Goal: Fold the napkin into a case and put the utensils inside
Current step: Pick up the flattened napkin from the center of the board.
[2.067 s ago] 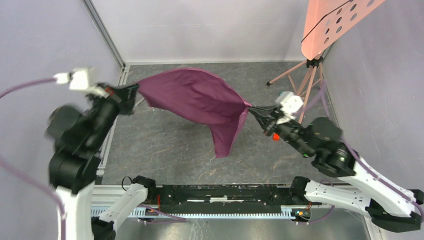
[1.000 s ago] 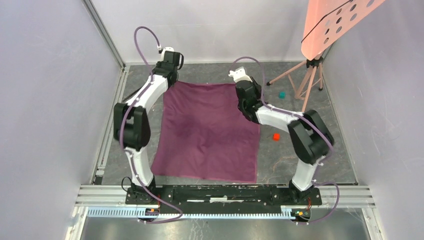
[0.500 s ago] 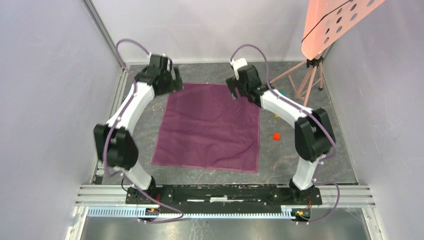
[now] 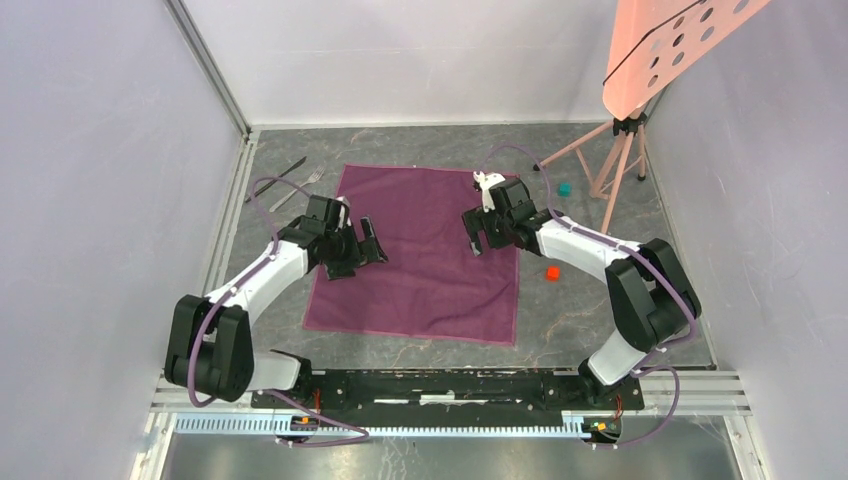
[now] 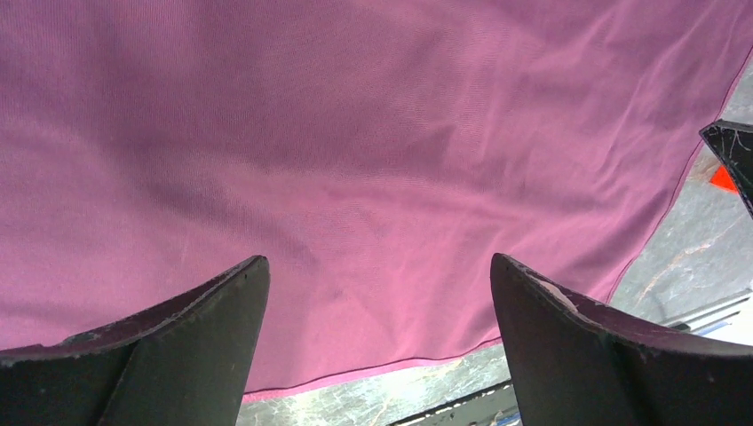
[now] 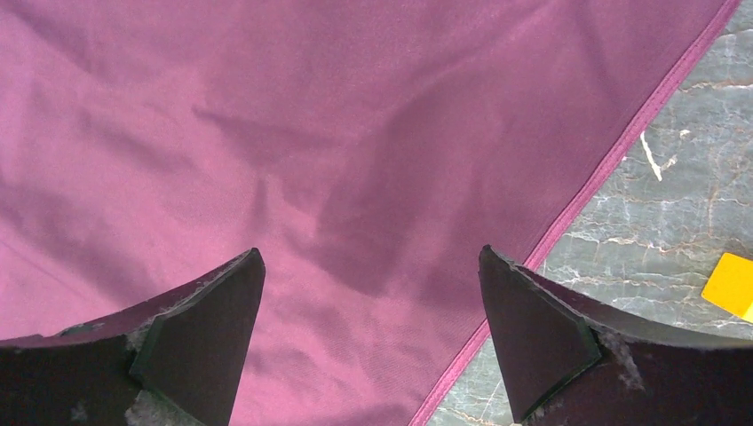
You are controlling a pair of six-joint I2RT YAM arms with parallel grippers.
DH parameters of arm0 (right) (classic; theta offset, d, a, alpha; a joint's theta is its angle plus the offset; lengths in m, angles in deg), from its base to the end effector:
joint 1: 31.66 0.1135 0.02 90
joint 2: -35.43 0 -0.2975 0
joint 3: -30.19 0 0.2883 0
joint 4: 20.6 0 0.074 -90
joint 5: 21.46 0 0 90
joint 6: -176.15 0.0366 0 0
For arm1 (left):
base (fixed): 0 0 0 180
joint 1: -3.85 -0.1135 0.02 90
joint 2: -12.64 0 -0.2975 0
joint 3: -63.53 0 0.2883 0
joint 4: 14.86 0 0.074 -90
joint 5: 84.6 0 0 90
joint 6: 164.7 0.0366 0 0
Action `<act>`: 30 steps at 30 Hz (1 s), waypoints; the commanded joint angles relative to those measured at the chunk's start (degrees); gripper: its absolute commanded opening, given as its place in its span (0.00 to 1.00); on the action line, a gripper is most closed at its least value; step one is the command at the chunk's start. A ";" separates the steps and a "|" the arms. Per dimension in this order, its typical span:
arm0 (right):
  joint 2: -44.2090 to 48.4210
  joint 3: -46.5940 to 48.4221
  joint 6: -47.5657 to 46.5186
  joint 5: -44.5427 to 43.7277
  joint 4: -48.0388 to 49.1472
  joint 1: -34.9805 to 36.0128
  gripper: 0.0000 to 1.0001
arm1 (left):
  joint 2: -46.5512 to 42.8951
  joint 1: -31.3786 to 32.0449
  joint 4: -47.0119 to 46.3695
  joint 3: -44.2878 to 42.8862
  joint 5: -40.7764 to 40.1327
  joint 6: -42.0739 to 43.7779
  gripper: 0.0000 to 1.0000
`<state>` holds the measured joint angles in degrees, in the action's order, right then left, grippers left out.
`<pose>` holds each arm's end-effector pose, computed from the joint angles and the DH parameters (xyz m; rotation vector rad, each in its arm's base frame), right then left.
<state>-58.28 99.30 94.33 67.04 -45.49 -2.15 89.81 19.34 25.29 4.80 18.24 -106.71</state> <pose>0.3253 0.1830 0.2063 -0.4421 2.4115 0.2619 0.2721 -0.0838 0.2188 -0.3000 2.6545 -0.5774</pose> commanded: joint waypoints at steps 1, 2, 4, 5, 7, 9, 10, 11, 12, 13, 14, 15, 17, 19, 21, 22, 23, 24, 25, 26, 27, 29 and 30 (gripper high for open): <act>-0.20 -0.84 1.74 -3.49 4.56 -0.27 0.96 | -2.89 0.05 -4.47 3.87 1.37 -5.15 1.00; -0.57 -0.71 1.84 -4.32 4.66 -0.33 0.96 | -2.80 0.07 -4.58 4.86 1.29 -5.35 1.00; -1.43 -0.27 1.90 -5.79 4.72 -0.59 0.96 | -3.04 0.06 -4.71 6.74 0.72 -5.69 1.00; -1.98 -0.03 1.92 -6.34 4.52 -0.74 0.97 | -3.30 0.07 -4.96 7.65 0.69 -6.18 1.00; -2.91 0.16 1.90 -7.23 4.51 -1.23 0.97 | -4.20 0.08 -5.52 9.29 1.01 -7.25 1.00; -3.83 -0.01 1.88 -7.61 5.02 -1.73 0.97 | -5.72 0.16 -6.06 10.94 0.64 -8.58 1.00; -4.42 -0.10 1.90 -7.71 5.39 -1.94 0.97 | -6.65 0.16 -6.62 11.88 0.57 -9.37 1.00; -5.02 -0.15 2.03 -7.90 5.71 -2.06 0.97 | -7.76 0.14 -7.31 12.70 0.68 -10.07 1.00; -5.74 -0.07 2.17 -7.99 5.95 -2.18 0.97 | -8.44 0.16 -7.72 13.48 0.78 -10.79 1.00; -6.44 0.02 2.20 -8.06 6.08 -2.19 0.97 | -9.20 0.19 -8.09 14.02 1.03 -11.45 1.00; -6.88 0.05 2.31 -8.07 6.37 -2.19 0.97 | -9.73 0.15 -8.43 14.33 1.57 -11.85 1.00; -7.43 0.09 2.24 -8.21 6.54 -2.29 0.97 | -10.12 0.16 -8.69 14.67 2.06 -12.29 1.00; -8.42 0.48 2.01 -8.81 6.74 -2.45 0.97 | -10.82 0.15 -9.01 15.00 3.32 -12.85 1.00; -9.59 1.41 1.27 -9.44 6.31 -2.61 0.97 | -11.62 0.16 -8.95 14.73 4.34 -12.81 1.00; -10.53 2.75 0.20 -10.92 4.92 -2.59 0.96 | -13.25 0.16 -7.99 13.67 4.76 -12.40 1.00; -10.78 3.65 -0.41 -11.71 3.91 -2.67 0.95 | -14.30 0.14 -7.45 12.80 4.74 -11.93 1.00; -10.79 4.65 -0.92 -12.94 2.20 -2.59 0.94 | -15.59 0.12 -6.64 12.02 4.72 -11.45 1.00; -10.30 5.22 -1.24 -13.82 0.83 -2.46 0.93 | -16.67 0.16 -5.85 10.99 4.53 -10.91 1.00; -9.57 5.83 -1.46 -14.50 -0.86 -2.26 0.93 | -18.00 0.16 -5.14 10.09 4.33 -10.48 1.00; -8.39 6.28 -1.59 -15.24 -3.00 -1.91 0.93 | -18.93 0.11 -4.37 9.05 4.10 -9.94 1.00; -6.81 6.61 -1.59 -15.68 -4.63 -1.33 0.94 | -19.87 0.16 -3.60 7.76 4.01 -9.32 1.00; -3.21 6.54 -1.06 -15.97 -8.17 0.20 0.95 | -21.29 0.16 -1.43 5.59 3.69 -7.64 1.00; -1.57 6.42 -0.40 -15.95 -10.69 1.03 0.97 | -21.93 0.16 -0.74 4.80 3.59 -7.03 1.00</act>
<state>-66.89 103.58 93.87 54.12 -47.46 -3.78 71.17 19.36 22.25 15.05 21.08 -116.96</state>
